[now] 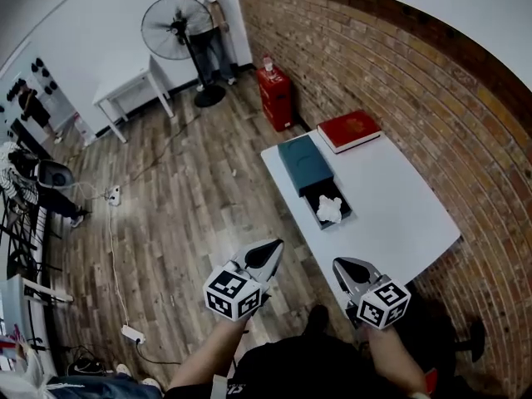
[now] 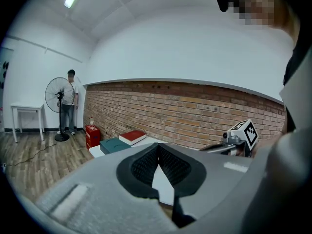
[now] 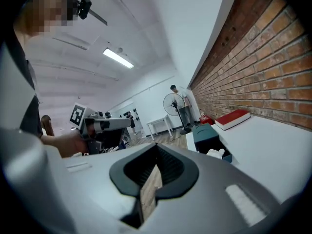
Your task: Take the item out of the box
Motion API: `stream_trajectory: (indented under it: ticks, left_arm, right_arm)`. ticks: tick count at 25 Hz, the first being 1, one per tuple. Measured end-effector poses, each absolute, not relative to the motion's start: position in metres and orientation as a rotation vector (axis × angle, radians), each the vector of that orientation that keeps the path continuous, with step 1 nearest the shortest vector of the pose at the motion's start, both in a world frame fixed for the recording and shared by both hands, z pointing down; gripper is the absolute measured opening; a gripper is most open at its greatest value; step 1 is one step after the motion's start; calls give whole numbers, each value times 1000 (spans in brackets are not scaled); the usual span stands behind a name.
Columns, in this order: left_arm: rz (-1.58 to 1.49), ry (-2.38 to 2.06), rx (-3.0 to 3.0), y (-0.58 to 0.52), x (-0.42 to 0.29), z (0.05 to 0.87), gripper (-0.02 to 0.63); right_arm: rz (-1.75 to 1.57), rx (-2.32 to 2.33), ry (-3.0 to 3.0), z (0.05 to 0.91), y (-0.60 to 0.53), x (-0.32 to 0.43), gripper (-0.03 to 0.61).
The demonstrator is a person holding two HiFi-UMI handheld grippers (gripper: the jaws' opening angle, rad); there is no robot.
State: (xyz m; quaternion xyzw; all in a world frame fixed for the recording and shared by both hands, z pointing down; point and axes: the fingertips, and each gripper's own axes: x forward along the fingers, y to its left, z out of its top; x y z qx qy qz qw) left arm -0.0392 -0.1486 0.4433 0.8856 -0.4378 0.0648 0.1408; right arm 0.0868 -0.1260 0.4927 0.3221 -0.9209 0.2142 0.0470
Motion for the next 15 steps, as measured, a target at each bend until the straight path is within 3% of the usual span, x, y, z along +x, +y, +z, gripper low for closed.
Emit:
stream_trajectory:
  ticks: [15]
  left_arm:
    - [243, -1154, 2572, -235, 8, 458, 2]
  right_arm:
    - [729, 1019, -2761, 513, -202, 123, 0]
